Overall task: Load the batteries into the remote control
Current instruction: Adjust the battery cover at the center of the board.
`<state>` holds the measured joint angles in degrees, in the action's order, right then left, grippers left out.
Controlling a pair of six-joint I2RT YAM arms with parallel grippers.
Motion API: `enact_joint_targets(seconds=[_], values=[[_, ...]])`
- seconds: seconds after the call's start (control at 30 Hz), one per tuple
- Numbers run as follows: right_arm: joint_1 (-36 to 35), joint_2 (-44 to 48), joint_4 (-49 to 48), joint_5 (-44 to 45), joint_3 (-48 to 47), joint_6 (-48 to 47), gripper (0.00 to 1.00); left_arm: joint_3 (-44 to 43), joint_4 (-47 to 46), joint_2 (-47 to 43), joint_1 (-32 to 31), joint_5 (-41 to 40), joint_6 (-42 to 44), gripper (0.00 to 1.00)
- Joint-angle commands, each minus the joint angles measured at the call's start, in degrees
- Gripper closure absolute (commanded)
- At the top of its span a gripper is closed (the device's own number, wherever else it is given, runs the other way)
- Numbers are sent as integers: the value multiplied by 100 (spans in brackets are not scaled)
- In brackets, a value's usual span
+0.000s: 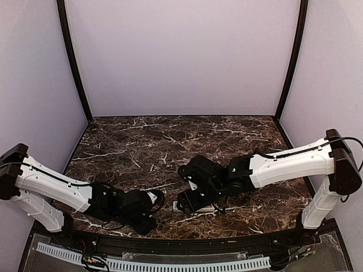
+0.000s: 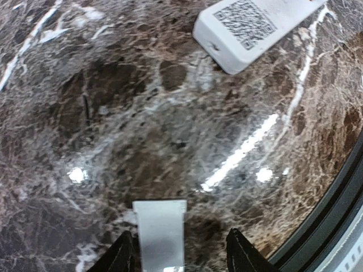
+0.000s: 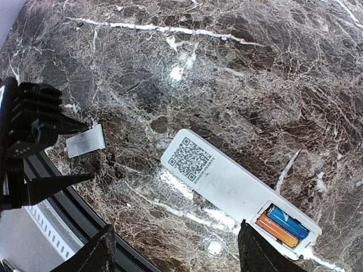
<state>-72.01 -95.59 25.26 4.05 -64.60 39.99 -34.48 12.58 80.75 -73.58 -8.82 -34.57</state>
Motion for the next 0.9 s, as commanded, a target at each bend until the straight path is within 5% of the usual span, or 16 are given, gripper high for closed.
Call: enact_joint_targets(seconds=[0.0, 0.2, 0.5, 0.73, 0.87], values=[[-49, 117, 4, -166, 35, 77, 30, -26, 361, 345, -211, 325, -441, 47], [-123, 80, 69, -109, 90, 207, 31, -155, 340, 903, -519, 328, -528, 63], [-336, 212, -15, -263, 607, 946, 32, -744, 510, 1543, -1261, 183, -254, 70], [-377, 445, -345, -337, 1001, 1447, 33, -520, 383, 554, -1268, 56, -136, 61], [-523, 270, -402, -318, 871, 1573, 36, -580, 963, -501, -1264, -728, -498, 57]])
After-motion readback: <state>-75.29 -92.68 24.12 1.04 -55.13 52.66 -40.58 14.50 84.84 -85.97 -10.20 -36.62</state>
